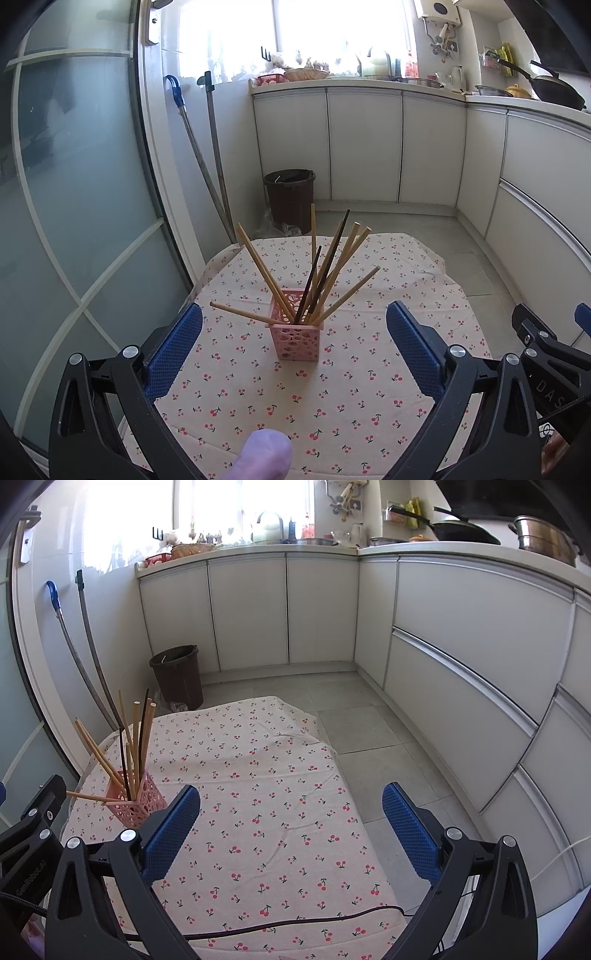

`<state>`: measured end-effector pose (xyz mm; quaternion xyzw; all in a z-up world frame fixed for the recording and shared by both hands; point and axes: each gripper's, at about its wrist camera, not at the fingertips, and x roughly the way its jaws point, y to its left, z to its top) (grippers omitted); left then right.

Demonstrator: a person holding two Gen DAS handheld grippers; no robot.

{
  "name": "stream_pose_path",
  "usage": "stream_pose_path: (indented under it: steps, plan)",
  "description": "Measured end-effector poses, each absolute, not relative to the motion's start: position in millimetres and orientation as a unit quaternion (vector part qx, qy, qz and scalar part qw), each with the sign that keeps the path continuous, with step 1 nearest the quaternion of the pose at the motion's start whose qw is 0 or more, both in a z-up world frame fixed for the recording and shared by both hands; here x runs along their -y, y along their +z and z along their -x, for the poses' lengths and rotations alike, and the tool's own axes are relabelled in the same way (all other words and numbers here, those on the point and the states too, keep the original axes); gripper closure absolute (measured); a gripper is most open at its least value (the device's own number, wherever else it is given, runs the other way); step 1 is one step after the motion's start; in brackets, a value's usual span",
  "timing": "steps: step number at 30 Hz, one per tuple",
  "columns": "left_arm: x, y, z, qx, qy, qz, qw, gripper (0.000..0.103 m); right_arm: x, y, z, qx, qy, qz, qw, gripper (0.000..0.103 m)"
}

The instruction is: Organize utensils

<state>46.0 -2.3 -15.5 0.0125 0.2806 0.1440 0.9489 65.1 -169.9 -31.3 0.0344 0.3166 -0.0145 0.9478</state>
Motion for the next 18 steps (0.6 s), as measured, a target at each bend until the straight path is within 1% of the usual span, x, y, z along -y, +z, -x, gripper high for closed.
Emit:
stream_pose_path:
  steps: [18]
  plan:
    - [0.3, -17.5, -48.0, -0.287, 0.148, -0.01, 0.946, 0.007, 169.9, -32.7, -66.1, -0.32, -0.015, -0.036, 0.946, 0.007]
